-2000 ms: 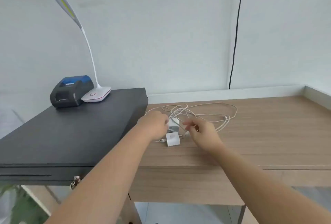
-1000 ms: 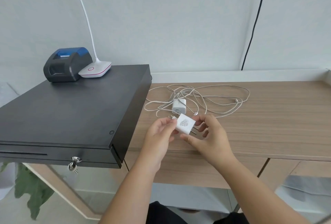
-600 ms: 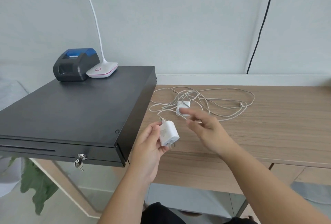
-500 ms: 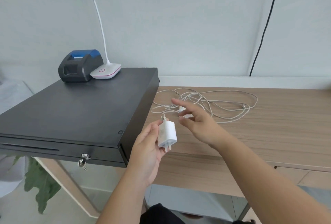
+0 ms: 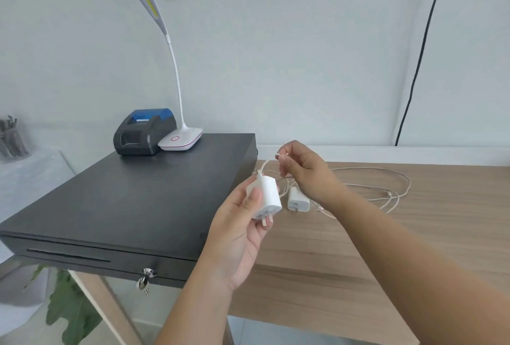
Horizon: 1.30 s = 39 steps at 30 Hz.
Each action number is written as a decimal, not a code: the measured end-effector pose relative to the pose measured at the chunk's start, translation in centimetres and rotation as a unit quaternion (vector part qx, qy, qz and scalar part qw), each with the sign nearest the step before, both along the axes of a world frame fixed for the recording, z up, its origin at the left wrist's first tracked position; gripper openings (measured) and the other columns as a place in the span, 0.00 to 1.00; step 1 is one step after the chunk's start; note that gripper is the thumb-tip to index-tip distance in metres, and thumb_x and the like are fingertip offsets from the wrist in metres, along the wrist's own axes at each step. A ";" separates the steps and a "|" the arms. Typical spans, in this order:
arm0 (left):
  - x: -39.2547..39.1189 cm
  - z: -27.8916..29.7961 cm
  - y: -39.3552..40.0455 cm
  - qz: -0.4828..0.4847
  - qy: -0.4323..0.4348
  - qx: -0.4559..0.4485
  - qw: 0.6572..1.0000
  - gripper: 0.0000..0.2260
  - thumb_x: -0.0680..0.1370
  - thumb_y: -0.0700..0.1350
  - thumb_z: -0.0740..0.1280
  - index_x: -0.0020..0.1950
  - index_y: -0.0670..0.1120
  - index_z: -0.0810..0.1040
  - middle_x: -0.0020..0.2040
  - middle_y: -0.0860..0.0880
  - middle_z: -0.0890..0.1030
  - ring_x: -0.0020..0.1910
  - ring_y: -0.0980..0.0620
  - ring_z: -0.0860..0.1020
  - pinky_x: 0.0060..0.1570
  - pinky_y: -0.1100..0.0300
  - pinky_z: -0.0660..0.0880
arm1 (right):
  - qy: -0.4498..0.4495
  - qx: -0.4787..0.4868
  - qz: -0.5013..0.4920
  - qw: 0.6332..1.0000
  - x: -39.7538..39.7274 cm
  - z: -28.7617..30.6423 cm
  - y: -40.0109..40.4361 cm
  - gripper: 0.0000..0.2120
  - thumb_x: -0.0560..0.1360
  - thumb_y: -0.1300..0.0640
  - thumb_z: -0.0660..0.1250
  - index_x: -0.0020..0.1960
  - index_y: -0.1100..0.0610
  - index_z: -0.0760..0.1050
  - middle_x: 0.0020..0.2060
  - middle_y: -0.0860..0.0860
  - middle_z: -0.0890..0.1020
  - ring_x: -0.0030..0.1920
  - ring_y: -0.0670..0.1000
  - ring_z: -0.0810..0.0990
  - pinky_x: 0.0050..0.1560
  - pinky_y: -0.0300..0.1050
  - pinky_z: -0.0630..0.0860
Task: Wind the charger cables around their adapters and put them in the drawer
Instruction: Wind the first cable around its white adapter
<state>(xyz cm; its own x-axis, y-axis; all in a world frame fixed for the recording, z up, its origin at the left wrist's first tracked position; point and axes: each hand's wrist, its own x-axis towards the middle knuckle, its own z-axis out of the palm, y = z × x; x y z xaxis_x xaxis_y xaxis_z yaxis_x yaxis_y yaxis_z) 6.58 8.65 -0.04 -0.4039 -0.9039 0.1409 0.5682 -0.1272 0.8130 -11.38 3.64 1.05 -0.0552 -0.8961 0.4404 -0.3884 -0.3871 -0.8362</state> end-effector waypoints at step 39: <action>-4.6 -4.6 1.0 0.150 -0.190 -0.183 0.953 0.18 0.73 0.40 0.72 0.61 0.53 0.79 0.47 0.53 0.87 0.45 0.56 0.84 0.44 0.67 0.77 | 0.131 0.045 -0.082 0.987 -4.6 1.0 14.7 0.07 0.74 0.52 0.71 0.38 0.52 0.79 0.23 0.45 0.65 0.25 0.44 0.61 0.29 0.36 0.61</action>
